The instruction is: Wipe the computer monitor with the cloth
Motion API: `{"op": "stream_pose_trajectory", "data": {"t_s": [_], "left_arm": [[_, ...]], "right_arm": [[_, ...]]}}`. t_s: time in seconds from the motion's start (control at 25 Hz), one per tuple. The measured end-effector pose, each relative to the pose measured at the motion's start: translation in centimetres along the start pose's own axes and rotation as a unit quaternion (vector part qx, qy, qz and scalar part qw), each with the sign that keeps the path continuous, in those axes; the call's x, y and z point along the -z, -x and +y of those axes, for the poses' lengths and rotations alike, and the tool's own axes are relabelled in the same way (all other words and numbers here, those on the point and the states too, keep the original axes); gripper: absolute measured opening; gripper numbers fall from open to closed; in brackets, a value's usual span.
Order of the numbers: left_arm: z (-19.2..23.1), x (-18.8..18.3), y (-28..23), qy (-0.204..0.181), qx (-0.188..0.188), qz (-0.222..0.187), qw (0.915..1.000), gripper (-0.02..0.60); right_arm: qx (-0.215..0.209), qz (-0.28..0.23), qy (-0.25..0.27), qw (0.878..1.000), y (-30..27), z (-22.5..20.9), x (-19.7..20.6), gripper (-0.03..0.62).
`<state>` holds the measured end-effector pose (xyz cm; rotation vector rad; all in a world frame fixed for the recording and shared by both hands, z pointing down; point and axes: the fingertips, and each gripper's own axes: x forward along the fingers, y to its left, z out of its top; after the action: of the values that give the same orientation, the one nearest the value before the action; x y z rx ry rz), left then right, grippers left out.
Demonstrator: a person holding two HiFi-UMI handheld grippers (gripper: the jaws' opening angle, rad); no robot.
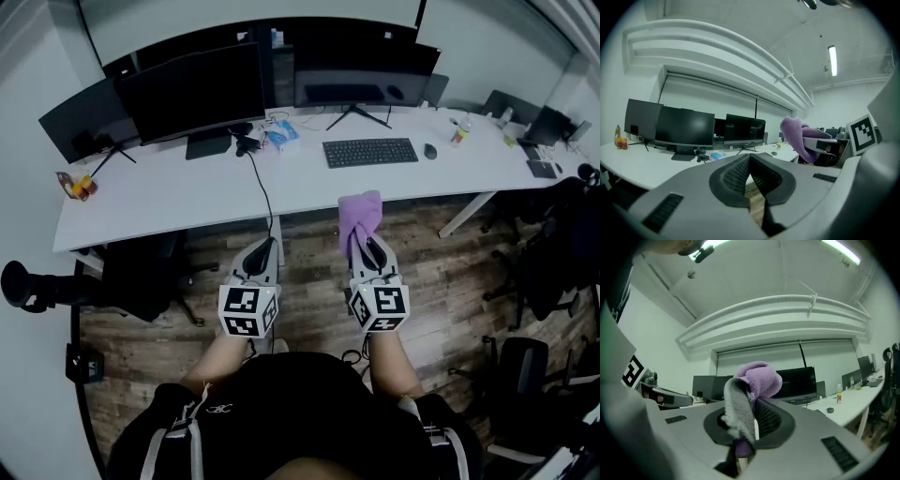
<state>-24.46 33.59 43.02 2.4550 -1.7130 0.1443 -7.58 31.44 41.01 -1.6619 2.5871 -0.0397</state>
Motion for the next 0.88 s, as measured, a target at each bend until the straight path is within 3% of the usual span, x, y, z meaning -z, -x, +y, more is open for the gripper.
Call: {"op": "stream_pose_trajectory", "data": {"t_s": [0.88], "left_arm": [[-6.8,1.2,-0.1,-0.010,0.025,0.000,0.9996,0.014]], "right_arm": [[0.009,-0.017,-0.021,1.000,5.2,-3.7,-0.2,0.066]]}}
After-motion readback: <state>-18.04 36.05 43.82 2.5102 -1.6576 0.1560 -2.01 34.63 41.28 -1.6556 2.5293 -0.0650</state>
